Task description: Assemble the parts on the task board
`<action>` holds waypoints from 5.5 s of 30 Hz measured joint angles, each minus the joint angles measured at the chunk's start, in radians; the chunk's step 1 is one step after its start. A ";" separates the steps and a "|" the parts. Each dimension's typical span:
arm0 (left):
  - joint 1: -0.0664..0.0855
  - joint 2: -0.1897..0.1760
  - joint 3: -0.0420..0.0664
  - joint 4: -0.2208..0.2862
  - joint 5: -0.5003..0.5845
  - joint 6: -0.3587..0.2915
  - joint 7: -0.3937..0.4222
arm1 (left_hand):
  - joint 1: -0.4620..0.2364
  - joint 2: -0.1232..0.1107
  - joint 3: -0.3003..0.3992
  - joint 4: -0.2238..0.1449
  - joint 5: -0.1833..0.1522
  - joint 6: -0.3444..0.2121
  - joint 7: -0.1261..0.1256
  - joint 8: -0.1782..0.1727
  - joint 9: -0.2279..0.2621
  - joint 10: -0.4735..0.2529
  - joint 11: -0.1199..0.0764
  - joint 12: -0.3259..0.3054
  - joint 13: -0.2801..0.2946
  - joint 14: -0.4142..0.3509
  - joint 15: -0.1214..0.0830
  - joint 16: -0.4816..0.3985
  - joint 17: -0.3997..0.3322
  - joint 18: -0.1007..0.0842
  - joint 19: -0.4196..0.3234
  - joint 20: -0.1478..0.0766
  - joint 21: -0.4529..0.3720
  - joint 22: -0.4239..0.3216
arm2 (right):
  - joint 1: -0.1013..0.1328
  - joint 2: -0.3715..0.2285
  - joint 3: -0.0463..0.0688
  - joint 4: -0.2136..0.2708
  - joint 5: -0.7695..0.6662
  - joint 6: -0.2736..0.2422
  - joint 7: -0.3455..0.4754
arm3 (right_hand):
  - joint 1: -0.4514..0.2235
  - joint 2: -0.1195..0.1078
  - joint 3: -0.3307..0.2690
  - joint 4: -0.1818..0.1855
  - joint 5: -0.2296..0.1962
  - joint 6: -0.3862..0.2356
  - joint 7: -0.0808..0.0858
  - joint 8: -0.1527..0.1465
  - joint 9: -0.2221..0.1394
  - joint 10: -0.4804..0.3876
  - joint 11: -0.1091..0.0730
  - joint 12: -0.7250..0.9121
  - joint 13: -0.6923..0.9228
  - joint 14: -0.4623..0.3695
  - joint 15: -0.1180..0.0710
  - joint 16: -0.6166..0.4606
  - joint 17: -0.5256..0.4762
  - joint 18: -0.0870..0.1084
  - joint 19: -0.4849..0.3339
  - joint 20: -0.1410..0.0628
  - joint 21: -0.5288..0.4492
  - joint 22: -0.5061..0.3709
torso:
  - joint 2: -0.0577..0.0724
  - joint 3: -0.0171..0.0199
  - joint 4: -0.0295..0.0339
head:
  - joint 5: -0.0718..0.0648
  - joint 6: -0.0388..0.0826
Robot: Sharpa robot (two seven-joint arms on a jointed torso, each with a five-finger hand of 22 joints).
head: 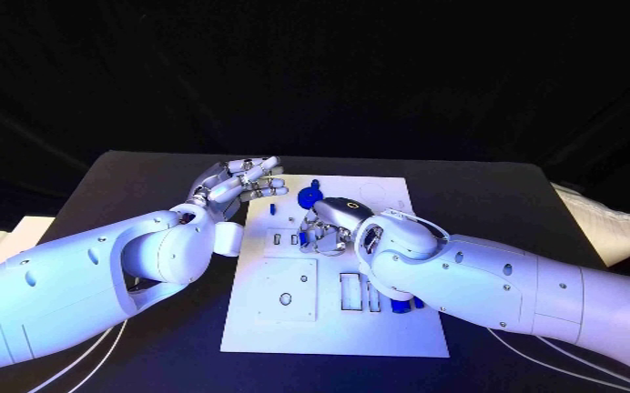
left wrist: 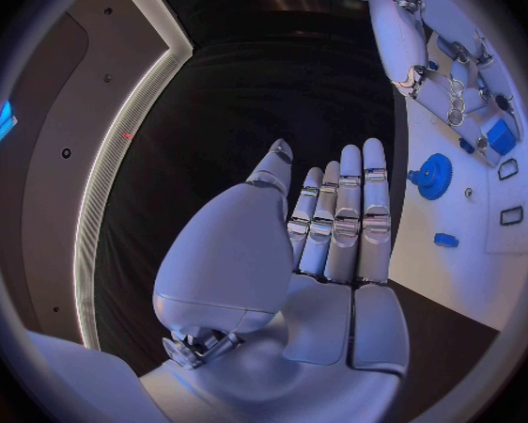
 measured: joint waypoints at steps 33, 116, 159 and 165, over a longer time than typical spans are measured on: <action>0.000 0.002 0.000 -0.006 0.000 0.001 -0.002 | 0.000 0.000 0.000 0.000 0.000 0.000 0.000 0.000 0.000 0.000 0.000 0.000 0.000 0.000 0.000 -0.004 0.002 0.000 0.000 0.000 0.000 0.000 | -0.008 -0.053 -0.005 0.059 0.034 -0.187 0.067 | -0.066 -0.083 -0.172 0.068 0.075 -0.066 0.016 -0.009 -0.004 -0.044 0.012 -0.061 -0.065 0.000 0.007 -0.019 -0.011 0.000 -0.023 0.009 -0.024 -0.033 | 0.000 0.0002 0.0012 | -0.003 -0.001; 0.166 0.358 -0.021 -0.338 -1.141 0.619 -1.114 | -0.486 -0.194 0.364 0.166 -0.050 -0.070 -0.159 0.559 0.518 0.221 -0.171 1.120 1.057 0.303 -0.175 1.418 0.974 -0.109 0.393 -0.171 1.139 1.139 | 0.186 -0.393 -0.002 0.139 0.936 -0.170 0.531 | 0.030 -0.037 -0.082 0.003 0.422 -0.102 0.030 -0.009 -0.004 -0.101 0.023 -0.137 -0.177 -0.005 0.020 -0.279 -0.225 0.039 -0.114 0.012 -0.220 -0.312 | -0.058 0.0221 -0.0190 | 0.036 -0.040; 0.145 0.391 -0.021 -0.390 -1.142 0.664 -1.116 | -0.433 -0.140 0.212 0.168 -0.050 -0.077 -0.159 0.563 0.552 0.221 -0.171 1.128 1.060 0.303 -0.175 1.418 0.973 -0.109 0.393 -0.171 1.139 1.139 | 0.184 -0.386 -0.004 0.132 0.921 -0.157 0.512 | 0.022 -0.045 -0.071 0.008 0.432 -0.102 0.029 -0.009 -0.003 -0.100 0.024 -0.141 -0.182 -0.005 0.020 -0.279 -0.221 0.050 -0.119 0.009 -0.229 -0.321 | -0.057 0.0221 -0.0184 | 0.036 -0.060; 0.145 0.397 -0.021 -0.395 -1.141 0.665 -1.116 | -0.411 -0.119 0.212 0.168 -0.050 -0.077 -0.159 0.563 0.557 0.225 -0.175 1.128 1.063 0.303 -0.175 1.418 0.974 -0.109 0.393 -0.171 1.139 1.139 | 0.184 -0.384 -0.004 0.132 0.920 -0.154 0.511 | 0.022 -0.045 -0.068 0.006 0.432 -0.102 0.029 -0.009 -0.003 -0.100 0.024 -0.141 -0.184 -0.005 0.020 -0.279 -0.221 0.050 -0.119 0.009 -0.229 -0.321 | -0.057 0.0221 -0.0184 | 0.036 -0.062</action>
